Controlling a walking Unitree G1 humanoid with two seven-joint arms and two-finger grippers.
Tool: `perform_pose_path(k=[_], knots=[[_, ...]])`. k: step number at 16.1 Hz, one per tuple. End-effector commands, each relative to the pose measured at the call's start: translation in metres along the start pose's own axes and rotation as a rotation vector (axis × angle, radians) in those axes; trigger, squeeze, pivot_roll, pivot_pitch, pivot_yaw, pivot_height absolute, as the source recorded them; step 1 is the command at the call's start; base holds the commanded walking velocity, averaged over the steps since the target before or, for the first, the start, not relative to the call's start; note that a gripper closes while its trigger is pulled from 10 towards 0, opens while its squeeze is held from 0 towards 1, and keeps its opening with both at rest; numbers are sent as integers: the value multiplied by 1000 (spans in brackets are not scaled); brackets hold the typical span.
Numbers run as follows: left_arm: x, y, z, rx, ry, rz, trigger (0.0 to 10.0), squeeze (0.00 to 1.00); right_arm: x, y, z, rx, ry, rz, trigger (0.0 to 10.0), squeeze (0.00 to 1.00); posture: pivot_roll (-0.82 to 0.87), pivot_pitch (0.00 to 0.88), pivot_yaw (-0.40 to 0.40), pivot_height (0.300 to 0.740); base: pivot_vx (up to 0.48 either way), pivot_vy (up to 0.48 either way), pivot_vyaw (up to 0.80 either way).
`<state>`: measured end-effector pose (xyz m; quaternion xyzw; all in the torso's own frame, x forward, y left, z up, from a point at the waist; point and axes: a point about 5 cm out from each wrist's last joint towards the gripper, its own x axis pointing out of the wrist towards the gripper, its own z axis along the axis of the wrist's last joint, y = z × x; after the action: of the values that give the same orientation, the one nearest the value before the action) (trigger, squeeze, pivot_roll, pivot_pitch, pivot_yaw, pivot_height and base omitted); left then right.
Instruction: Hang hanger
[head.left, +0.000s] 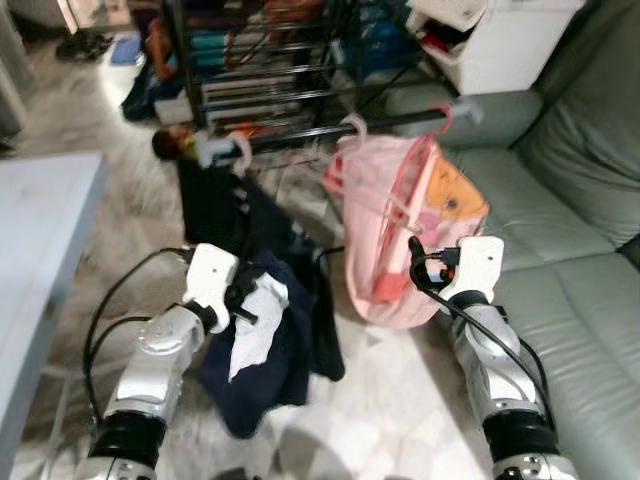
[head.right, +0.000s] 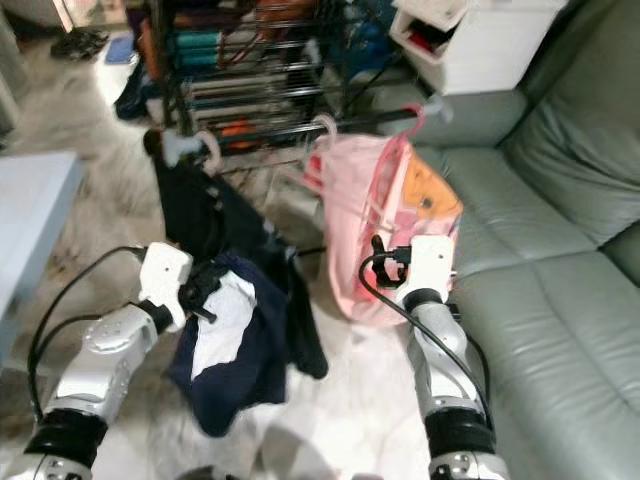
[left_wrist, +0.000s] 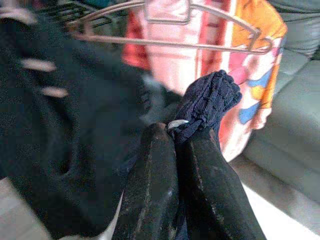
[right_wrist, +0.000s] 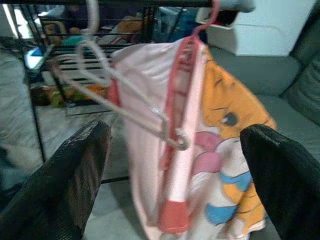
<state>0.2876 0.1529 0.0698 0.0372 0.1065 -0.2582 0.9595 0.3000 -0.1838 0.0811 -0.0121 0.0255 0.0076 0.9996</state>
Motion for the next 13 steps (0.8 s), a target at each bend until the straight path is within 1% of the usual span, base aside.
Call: perform_pose_path(k=[1,3,7,9,11,13], knots=[[3,-1,13,39,-50,-14,10000,0,3,-1,3,-13,-11,-3,10000,0,-30,0,-9,740,480,0,0],[3,-2,12,24,-36,-20,10000,0,5,-3,5,-23,-16,-3,10000,0,-30,0,-9,740,471,0,0],[3,-2,10,16,-24,-23,10000,0,9,-10,7,-45,-17,-7,10000,0,-28,0,-8,740,379,293,0],[3,-2,10,17,-23,-26,10000,0,9,-8,7,-52,-16,2,10000,0,-29,0,-11,740,360,319,0],[3,-3,8,-3,-6,-29,10000,0,9,-5,6,-59,-11,17,10000,0,-29,0,-11,740,339,339,0],[2,-5,6,-8,4,-33,10000,0,8,-6,4,-65,-7,24,10000,0,-29,0,-11,740,0,441,0]])
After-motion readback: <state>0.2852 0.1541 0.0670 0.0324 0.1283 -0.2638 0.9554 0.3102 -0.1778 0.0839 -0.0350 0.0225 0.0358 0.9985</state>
